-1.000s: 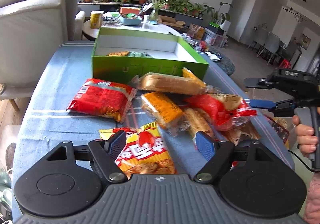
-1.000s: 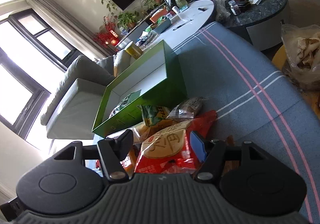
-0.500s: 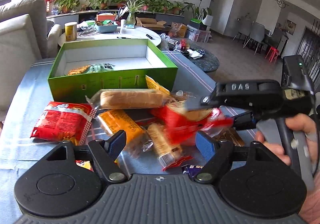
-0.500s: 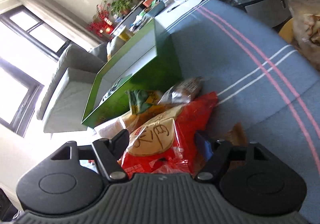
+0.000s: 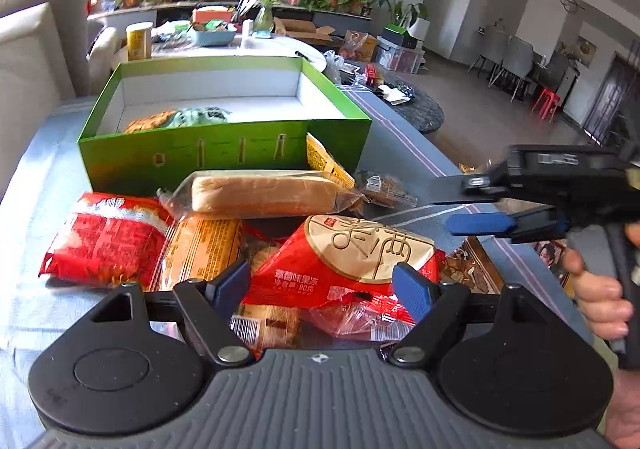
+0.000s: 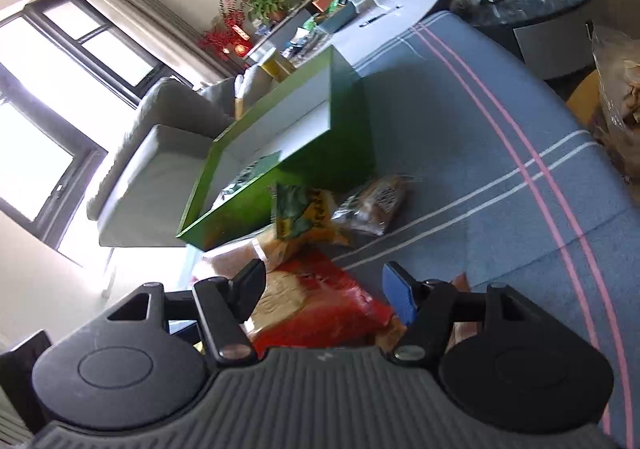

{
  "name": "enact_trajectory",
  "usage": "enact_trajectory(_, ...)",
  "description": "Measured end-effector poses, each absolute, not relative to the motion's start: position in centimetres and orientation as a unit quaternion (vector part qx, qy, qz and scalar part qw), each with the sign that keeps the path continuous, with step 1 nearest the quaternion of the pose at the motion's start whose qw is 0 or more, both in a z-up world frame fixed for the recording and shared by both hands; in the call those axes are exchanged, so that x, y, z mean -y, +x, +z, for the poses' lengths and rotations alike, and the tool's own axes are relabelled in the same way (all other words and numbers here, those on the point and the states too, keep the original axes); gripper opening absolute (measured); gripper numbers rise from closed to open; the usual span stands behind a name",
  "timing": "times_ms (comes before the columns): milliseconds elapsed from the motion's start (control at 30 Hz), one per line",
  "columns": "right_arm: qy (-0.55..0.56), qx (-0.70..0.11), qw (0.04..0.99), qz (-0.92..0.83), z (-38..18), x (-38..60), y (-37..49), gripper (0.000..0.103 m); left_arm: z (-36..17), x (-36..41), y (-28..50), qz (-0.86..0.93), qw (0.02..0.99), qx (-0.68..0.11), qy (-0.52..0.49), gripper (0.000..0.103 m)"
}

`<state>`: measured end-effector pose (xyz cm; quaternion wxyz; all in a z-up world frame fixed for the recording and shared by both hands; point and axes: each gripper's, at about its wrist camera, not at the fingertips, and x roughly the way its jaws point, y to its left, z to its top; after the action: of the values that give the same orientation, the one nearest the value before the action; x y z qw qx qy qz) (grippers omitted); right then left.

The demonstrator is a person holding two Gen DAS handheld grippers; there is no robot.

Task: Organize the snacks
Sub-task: 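Move the right gripper to the red bag printed with a round cracker, then grasp the red cracker bag with the right gripper and lift it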

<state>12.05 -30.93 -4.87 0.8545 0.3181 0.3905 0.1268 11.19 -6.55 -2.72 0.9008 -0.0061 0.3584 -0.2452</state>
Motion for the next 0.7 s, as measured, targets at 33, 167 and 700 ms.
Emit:
enact_trajectory(33,0.323,-0.399,0.848,0.127,-5.4,30.9,12.8,0.089,-2.9,6.7,11.1,-0.248,0.901,-0.356,0.002,0.079)
enact_trajectory(167,0.339,-0.434,0.822,0.143,-7.6,29.8,15.3,0.09,-3.4,6.8,11.4,-0.258,0.898,-0.357,0.017,0.08)
enact_trajectory(700,0.282,-0.45,0.825,0.196,-6.6,26.8,14.8,0.091,-4.1,5.6,12.1,-0.266,0.88,-0.388,-0.065,0.07)
